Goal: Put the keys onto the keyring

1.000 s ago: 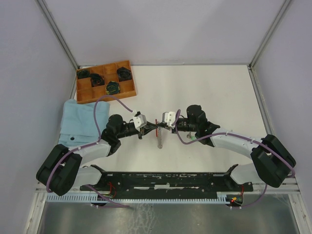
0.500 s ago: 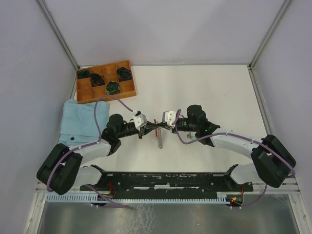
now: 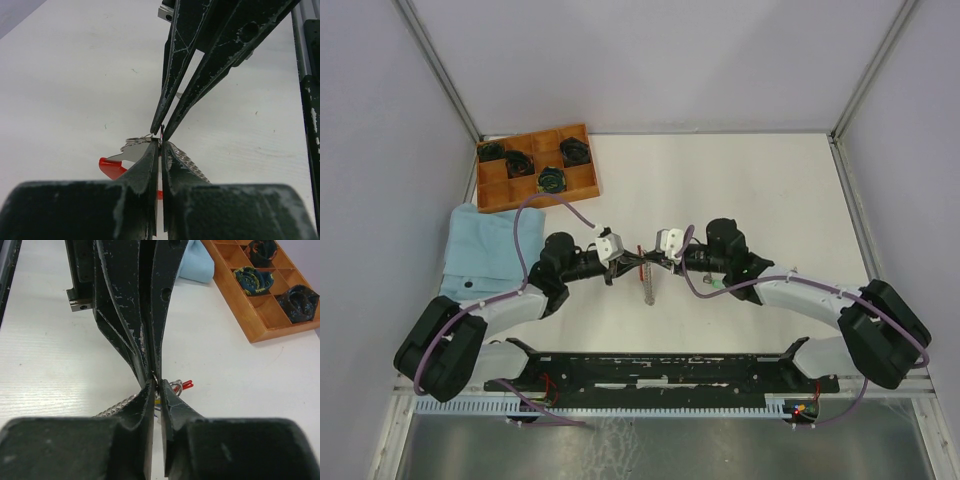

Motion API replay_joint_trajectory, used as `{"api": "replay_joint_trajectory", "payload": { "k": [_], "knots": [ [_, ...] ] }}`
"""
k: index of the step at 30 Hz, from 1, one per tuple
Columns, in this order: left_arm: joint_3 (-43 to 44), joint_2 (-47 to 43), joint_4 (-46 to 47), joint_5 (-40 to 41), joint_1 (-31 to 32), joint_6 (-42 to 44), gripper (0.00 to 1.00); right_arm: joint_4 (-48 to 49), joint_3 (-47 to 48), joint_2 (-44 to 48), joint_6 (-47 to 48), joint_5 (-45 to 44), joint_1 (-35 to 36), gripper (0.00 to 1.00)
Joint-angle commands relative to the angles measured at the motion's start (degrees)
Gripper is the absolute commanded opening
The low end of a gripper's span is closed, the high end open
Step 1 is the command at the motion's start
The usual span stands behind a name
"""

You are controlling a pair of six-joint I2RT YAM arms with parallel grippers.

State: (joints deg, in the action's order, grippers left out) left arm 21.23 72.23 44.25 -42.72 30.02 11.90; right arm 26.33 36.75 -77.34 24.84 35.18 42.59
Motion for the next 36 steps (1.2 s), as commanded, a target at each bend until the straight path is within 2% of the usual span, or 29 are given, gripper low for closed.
{"api": "replay_joint_trajectory", "payload": {
  "k": [1,6,11,18,25,30,36],
  "knots": [
    [3.73,-2.36,-5.58,1.19,-0.31,1.13,0.03,3.56,-0.61,4.22,-4.07,-3.85,-0.10,0.21],
    [5.88,-3.41,-11.35,3.29,-0.22,1.44,0.03,-6.13,0.36,10.06,-9.62,-11.07,-0.05,0.43],
    [7.02,-5.63,-15.13,5.40,-0.21,1.32,0.03,-24.55,5.83,14.44,-19.23,-24.06,-0.12,0.53],
    [7.71,-5.83,-16.58,7.92,-0.19,0.15,0.03,-45.21,11.21,18.10,-33.15,-40.42,-0.12,0.55],
    [9.53,-4.56,-19.07,12.87,-0.18,-1.25,0.03,-58.54,10.67,16.20,-43.92,-47.09,-0.13,0.54],
    [9.38,-4.80,-19.25,14.38,-0.18,-1.88,0.03,-61.13,9.29,13.05,-45.03,-47.35,-0.37,0.52],
    [8.15,-4.92,-18.19,12.48,-0.21,-1.21,0.03,-55.82,6.25,6.91,-46.34,-44.73,-3.04,0.48]
  ]
}}
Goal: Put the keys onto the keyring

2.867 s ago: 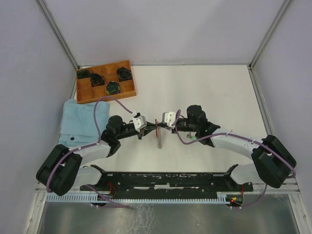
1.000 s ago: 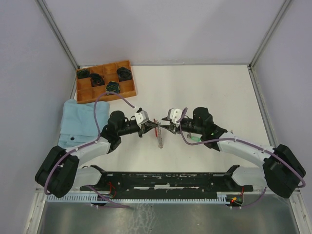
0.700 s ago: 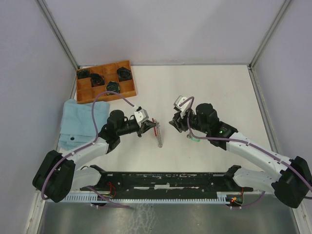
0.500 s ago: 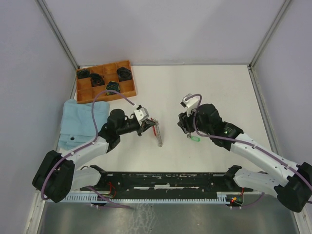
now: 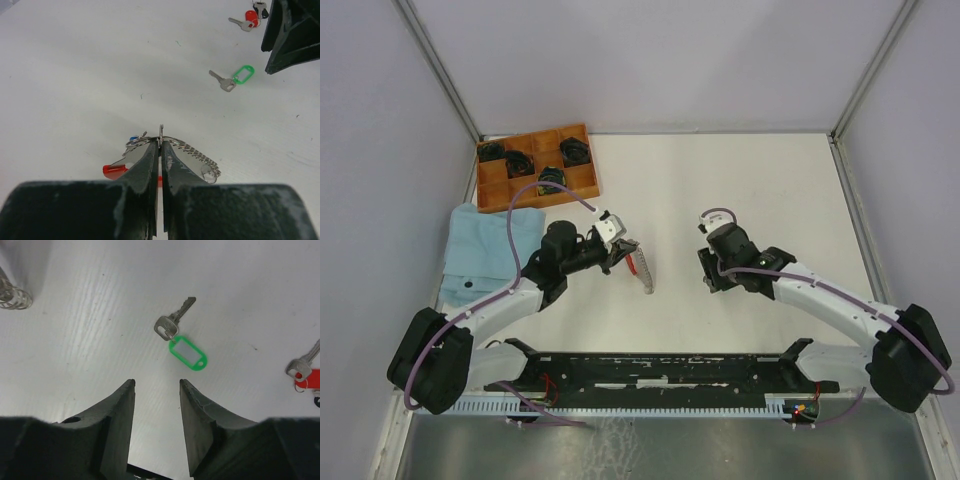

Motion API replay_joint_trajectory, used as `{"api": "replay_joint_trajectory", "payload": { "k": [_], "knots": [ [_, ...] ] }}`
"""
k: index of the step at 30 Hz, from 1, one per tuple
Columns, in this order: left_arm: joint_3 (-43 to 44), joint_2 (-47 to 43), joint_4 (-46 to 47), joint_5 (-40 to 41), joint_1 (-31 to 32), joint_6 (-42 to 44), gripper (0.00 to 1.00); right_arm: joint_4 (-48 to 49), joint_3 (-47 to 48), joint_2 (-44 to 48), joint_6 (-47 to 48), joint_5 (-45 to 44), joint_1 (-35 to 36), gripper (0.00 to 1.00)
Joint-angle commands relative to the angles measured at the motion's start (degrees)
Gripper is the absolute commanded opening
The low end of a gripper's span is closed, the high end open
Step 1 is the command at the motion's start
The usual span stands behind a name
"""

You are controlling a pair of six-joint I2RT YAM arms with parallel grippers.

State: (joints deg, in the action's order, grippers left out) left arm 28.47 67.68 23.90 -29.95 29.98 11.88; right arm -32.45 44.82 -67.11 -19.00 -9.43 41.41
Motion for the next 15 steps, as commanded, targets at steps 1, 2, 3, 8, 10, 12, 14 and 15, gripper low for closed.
{"api": "replay_joint_trajectory", "payload": {
  "k": [1,2,3,8,10,12,14,15],
  "knots": [
    [1.09,-0.27,1.68,-0.42,-0.17,-0.54,0.03,4.39,-2.54,-4.16,-2.83,0.01,-2.43,0.48],
    [1.23,-0.13,1.26,-0.53,-0.15,-0.20,0.03,5.97,-3.32,-4.98,-3.09,0.02,-2.92,0.46],
    [1.28,-0.04,0.98,-0.50,-0.12,-0.11,0.03,7.77,-4.28,-5.69,-3.32,0.21,-3.37,0.44],
    [1.52,0.32,0.45,0.16,-0.16,0.33,0.03,16.31,-7.53,-7.07,-3.66,1.54,-4.06,0.39],
    [1.66,0.51,0.45,0.23,-0.22,0.42,0.03,18.78,-8.61,-7.29,-3.46,1.14,-4.23,0.38],
    [1.70,0.61,0.36,0.25,-0.13,0.45,0.03,21.23,-9.52,-7.70,-3.11,1.13,-4.32,0.36],
    [1.74,0.64,0.24,0.25,-0.18,0.63,0.03,23.32,-10.14,-8.12,-3.18,0.52,-4.44,0.35],
    [1.83,0.63,0.14,0.25,-0.17,0.67,0.03,23.63,-10.14,-8.58,-3.19,0.07,-4.48,0.35]
  ]
}}
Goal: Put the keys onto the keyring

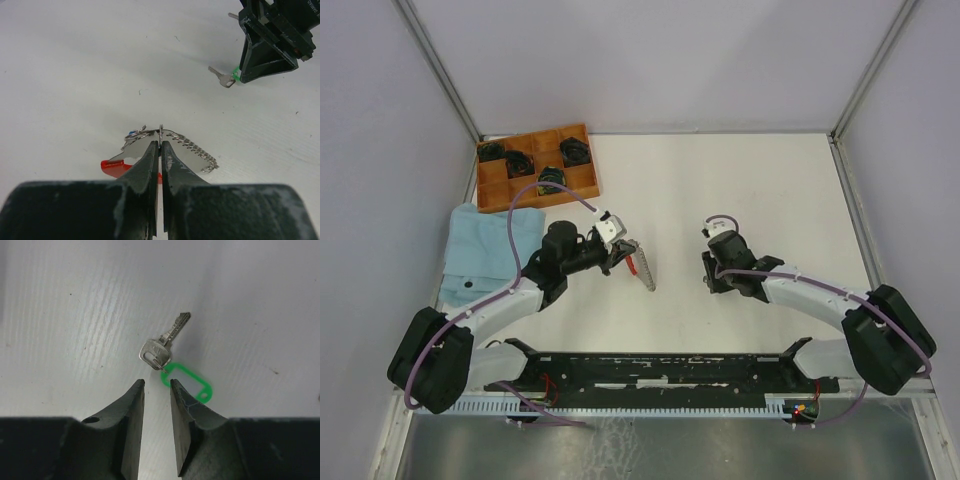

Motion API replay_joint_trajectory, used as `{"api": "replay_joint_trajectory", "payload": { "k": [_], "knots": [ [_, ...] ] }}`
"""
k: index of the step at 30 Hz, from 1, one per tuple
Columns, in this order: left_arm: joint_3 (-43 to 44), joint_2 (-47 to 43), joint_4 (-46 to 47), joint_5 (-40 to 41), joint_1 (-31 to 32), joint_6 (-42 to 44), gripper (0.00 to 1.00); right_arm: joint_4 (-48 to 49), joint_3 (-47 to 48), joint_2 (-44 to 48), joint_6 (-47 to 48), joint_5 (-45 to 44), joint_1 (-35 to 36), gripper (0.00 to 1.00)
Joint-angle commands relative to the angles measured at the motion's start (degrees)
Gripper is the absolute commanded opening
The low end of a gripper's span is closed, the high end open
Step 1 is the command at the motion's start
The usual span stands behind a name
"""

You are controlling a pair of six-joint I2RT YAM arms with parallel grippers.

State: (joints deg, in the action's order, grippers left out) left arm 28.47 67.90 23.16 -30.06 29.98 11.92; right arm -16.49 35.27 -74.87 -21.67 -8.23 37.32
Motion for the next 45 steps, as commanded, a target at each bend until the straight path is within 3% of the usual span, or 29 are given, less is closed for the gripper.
{"api": "replay_joint_trajectory", "payload": {
  "k": [1,8,18,28,36,45],
  "knots": [
    [1.81,0.39,0.72,0.36,-0.09,0.68,0.03,7.71,-0.37,-1.34,-0.53,-1.50,-0.35,0.35],
    [1.90,0.38,0.48,0.01,-0.20,0.97,0.03,8.05,-0.63,-2.49,-0.82,-1.04,-0.39,0.34],
    [2.00,0.39,0.22,-0.21,-0.10,1.01,0.03,4.99,1.06,-2.03,-1.27,4.21,-0.38,0.24],
    [1.98,0.32,0.22,-0.44,-0.18,1.09,0.03,3.04,2.68,-3.37,-0.74,1.82,-0.26,0.24],
    [2.10,0.30,0.14,-0.69,-0.14,1.22,0.03,0.85,4.58,-2.38,0.09,0.24,-0.09,0.35],
    [2.10,0.23,0.03,-0.96,-0.10,1.41,0.03,-4.32,6.14,-2.78,-0.35,0.70,-0.84,0.58]
  ]
}}
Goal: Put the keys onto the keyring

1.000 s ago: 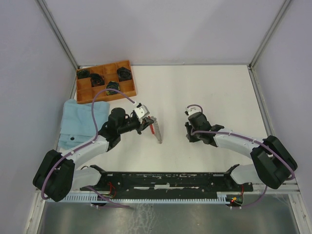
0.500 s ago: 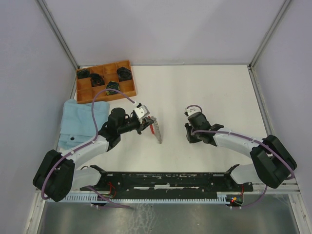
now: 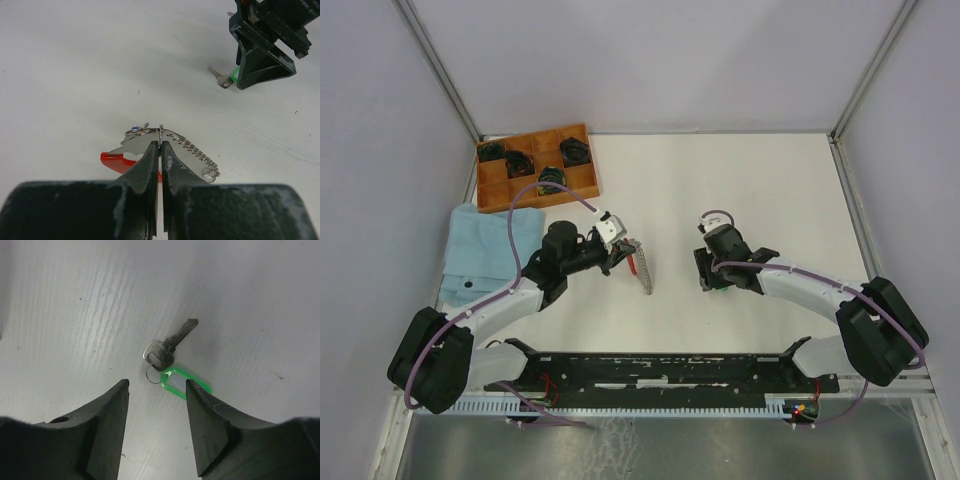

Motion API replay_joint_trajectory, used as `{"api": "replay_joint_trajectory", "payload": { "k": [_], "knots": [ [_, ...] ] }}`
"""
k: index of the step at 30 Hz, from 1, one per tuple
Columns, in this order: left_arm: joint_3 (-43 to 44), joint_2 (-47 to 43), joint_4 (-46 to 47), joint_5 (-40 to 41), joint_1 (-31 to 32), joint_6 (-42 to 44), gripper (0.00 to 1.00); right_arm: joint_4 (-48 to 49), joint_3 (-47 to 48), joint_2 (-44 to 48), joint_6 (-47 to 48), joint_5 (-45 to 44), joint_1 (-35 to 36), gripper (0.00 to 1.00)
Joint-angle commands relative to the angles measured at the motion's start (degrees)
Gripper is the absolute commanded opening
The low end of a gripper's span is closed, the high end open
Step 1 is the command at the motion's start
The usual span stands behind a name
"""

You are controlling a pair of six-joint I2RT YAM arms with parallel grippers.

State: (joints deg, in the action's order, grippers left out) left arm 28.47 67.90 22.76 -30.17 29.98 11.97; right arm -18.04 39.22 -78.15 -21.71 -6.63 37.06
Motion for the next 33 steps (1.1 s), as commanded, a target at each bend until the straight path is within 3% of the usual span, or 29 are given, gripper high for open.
{"api": "replay_joint_trajectory", "payload": {
  "k": [1,11,18,26,33],
  "knots": [
    [2.05,0.22,0.44,-0.93,-0.13,1.38,0.03,-3.13,2.18,0.53,-0.41,-0.05,-1.21,0.60],
    [2.08,0.30,0.48,-1.29,-0.10,1.34,0.03,-2.89,1.81,-3.51,-0.15,6.95,-5.29,0.74],
    [2.25,0.38,0.11,-1.63,-0.14,1.42,0.03,-5.70,1.91,-3.93,-2.35,11.58,-4.55,0.68],
    [2.46,0.10,-0.34,-1.64,-0.11,1.52,0.03,-3.77,3.99,-3.68,-8.77,14.74,3.67,0.61],
    [2.25,-0.23,-0.43,-1.48,-0.17,1.60,0.03,-5.83,12.40,-7.04,-1.90,12.63,4.49,0.60]
  ]
}}
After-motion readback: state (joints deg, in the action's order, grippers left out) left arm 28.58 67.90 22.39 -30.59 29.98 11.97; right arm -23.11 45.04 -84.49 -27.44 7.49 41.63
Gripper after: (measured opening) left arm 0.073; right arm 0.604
